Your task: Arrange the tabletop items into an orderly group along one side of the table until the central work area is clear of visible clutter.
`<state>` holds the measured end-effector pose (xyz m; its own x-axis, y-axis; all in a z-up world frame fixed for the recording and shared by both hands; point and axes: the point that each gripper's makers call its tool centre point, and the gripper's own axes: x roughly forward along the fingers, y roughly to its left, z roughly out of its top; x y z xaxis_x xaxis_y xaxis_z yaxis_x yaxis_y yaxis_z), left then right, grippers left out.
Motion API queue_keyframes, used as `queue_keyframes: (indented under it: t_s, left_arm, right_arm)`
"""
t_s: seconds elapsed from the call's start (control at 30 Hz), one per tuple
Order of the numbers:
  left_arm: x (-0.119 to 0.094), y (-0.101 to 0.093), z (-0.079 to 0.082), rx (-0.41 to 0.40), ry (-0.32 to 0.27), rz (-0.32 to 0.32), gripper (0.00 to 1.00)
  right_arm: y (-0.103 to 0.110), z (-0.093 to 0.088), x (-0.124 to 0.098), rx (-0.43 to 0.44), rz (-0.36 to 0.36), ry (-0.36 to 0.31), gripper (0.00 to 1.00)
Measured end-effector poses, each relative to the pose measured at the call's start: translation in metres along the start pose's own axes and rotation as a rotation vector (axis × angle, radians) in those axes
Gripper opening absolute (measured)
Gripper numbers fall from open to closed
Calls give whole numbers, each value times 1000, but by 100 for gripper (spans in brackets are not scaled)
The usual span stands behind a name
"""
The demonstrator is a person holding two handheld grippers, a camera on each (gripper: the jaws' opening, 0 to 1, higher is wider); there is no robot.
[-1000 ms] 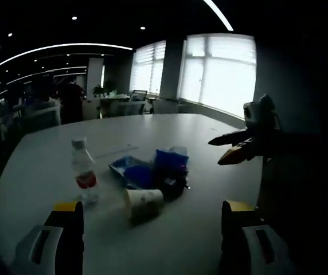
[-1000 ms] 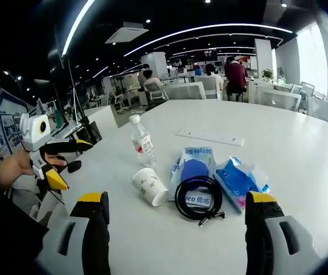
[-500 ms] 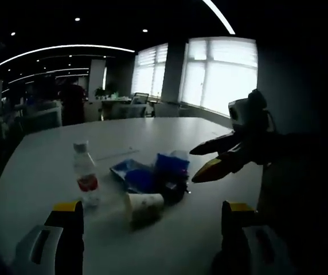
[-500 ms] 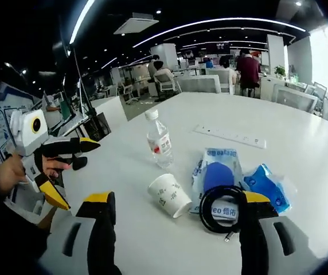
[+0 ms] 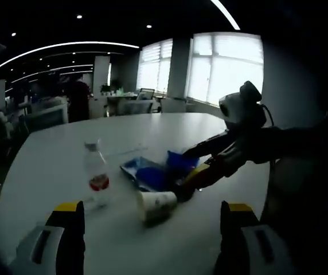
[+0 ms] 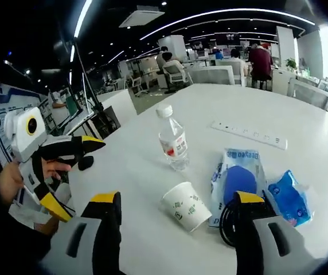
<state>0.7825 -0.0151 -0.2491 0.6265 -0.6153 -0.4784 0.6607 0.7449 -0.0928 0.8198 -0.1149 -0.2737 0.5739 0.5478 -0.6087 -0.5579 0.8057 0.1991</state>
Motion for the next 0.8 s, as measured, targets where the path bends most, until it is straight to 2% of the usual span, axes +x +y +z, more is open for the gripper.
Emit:
queue_keyframes:
  t_s: [0.2,0.33,0.53,0.7,0.8]
  left_arm:
    - [-1,-8,-3,1,10,-13,97]
    - [-4,-8,-6,-10,10,-14,96]
    - [-9,-6,-15,-26,14,-12,95]
    - [-10,-6,-21,-43,16,-10,93]
    - [-11,-6,-25,-59,11,-8,93]
  right_arm:
    - [14,-5,22,-54,33,59,70]
    - [10,-5,39,-62,18,93,64]
    - [7,-8,51,-47,5,145,58]
    - [7,-11,63,-75,-16,182,50]
    - [5,-11,72,-108,-37,216,49]
